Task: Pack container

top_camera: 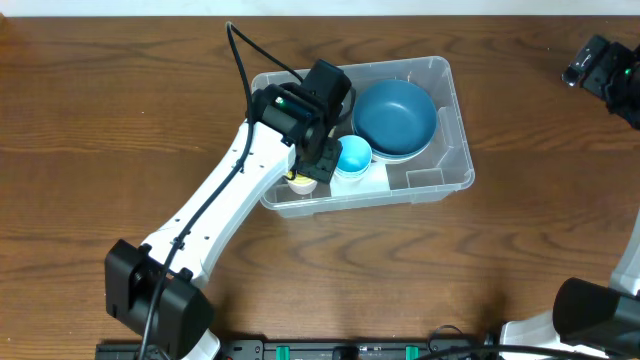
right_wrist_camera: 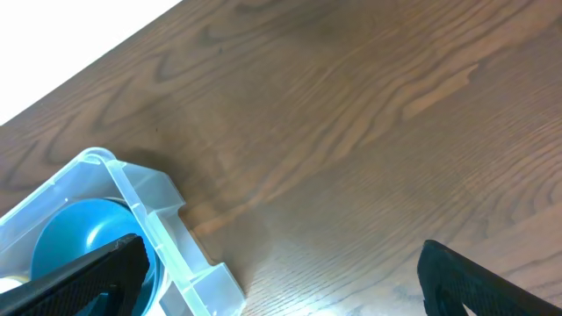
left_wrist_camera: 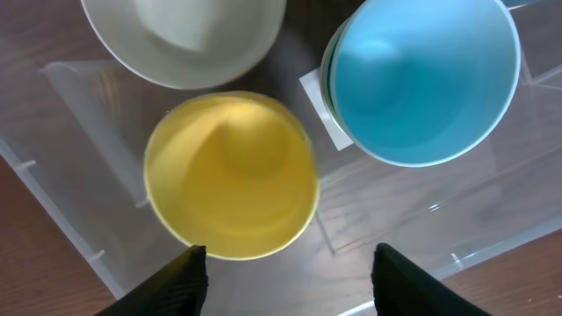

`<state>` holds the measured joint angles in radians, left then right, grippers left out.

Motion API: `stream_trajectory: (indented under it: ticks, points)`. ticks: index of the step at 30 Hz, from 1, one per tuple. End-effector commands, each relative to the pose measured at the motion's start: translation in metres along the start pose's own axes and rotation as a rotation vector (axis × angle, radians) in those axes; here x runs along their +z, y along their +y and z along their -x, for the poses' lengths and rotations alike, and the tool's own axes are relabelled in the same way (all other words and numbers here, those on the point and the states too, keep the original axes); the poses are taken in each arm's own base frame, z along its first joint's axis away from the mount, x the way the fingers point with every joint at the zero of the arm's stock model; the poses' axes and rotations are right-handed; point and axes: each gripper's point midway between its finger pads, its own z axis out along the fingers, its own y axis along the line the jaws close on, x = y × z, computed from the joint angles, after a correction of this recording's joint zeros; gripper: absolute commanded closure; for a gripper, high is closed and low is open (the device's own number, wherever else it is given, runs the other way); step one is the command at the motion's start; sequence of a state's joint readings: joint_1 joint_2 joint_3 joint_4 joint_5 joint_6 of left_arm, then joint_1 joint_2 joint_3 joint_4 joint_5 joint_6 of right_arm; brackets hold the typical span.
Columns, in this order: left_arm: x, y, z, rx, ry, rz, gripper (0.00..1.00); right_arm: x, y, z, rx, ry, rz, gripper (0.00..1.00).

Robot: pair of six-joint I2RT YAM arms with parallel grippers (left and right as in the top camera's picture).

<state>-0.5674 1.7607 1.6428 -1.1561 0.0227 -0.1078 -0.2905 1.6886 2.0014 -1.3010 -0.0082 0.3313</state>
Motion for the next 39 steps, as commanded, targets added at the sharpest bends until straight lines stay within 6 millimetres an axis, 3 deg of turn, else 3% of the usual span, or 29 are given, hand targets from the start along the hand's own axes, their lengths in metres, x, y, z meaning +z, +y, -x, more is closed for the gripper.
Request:
stream_trajectory:
  ticks: [1,11,21,25,30,35,39]
  points:
    - [0.004,0.002,-0.006,0.000,0.026,0.013,0.39,0.000,0.000,-0.001,0.011,0.001,0.000,0.01]
    - [-0.014,0.005,-0.021,-0.052,0.041,0.015,0.39,0.000,0.000,-0.001,0.011,0.001,0.000,0.01]
    - [-0.060,0.011,-0.050,-0.163,0.013,0.010,0.41,0.000,0.001,-0.001,0.011,0.001,0.000,0.01]
    - [-0.069,0.015,-0.064,-0.227,0.040,0.020,0.41,0.000,0.000,-0.001,0.011,0.001,0.001,0.01]
    - [-0.061,0.017,-0.078,-0.309,0.097,0.042,0.41,0.000,0.001,-0.001,0.011,0.001,0.000,0.01]
    - [-0.039,0.019,-0.097,-0.376,0.173,0.074,0.41,0.000,0.000,-0.001,0.011,0.001,0.000,0.01]
    - [-0.025,0.018,-0.101,-0.385,0.186,0.071,0.41,0.000,0.001,-0.001,0.011,0.001,0.001,0.01]
